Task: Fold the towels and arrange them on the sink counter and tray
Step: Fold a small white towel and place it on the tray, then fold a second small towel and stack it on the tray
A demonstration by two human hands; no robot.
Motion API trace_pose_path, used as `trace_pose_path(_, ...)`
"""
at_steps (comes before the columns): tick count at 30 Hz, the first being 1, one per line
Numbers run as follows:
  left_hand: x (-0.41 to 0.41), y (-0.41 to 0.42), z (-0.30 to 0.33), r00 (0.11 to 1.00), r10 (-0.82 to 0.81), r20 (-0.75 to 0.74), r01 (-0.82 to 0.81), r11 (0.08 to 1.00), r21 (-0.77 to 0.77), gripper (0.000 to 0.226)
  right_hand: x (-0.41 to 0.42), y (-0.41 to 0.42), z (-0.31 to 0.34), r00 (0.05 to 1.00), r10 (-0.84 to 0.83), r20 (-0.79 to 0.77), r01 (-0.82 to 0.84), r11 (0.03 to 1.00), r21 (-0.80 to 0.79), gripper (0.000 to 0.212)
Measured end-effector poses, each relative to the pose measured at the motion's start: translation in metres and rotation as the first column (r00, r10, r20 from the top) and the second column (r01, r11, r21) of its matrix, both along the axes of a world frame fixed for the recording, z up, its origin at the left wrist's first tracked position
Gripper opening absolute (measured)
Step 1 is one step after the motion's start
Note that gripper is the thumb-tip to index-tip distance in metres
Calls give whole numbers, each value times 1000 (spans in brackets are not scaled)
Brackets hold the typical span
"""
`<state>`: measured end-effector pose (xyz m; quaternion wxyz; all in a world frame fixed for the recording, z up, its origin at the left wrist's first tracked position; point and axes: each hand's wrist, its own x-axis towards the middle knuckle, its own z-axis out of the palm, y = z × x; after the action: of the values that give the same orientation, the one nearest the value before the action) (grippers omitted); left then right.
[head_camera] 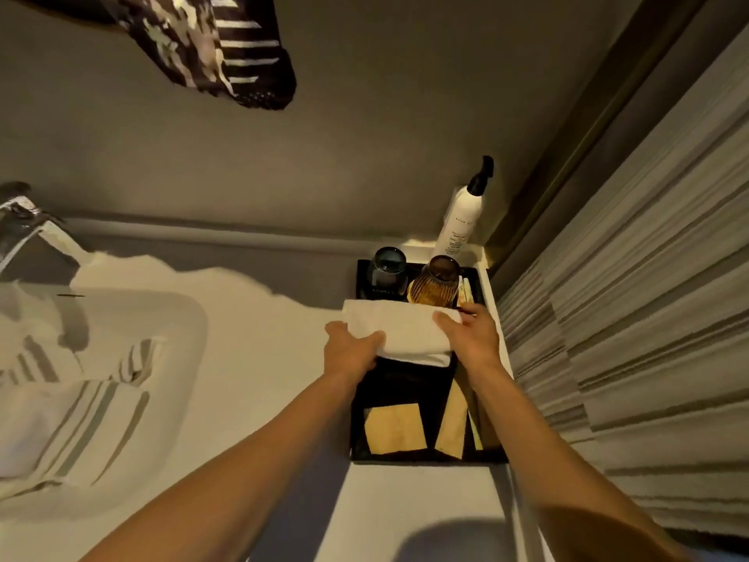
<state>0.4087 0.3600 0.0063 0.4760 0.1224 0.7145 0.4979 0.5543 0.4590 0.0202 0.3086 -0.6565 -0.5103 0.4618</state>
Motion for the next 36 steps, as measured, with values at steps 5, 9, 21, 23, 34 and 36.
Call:
trace_pose_path(5,12,-8,-4,95,-270,-958,433,878,-205,45,-1,-22,-22,906,93,413,-281,861,423,22)
trace_pose_path(9,11,-1,-23,-215,-574,-790,599,561,-571,55,-3,-36,-55,482,273,832,-752,617,233,28)
trace_pose_path(21,-65,-33,6,95,-430,-898,658,704,-267,27,-89,-41,0,451,307,838,-827,497,263,13)
trace_pose_path(23,-114,-65,15,125,-407,-905,547,789,-279,31,-142,-61,12,492,362,792,-841,435,323,17)
trace_pose_path(34,-343,-341,-32,390,-600,-699,74,777,-625,30,-376,-259,-28,236,701,673,-959,278,47,22)
trace_pose_path(36,-369,-369,-49,464,-645,-607,101,719,-687,43,-397,-286,-51,243,766,596,-940,338,-51,25)
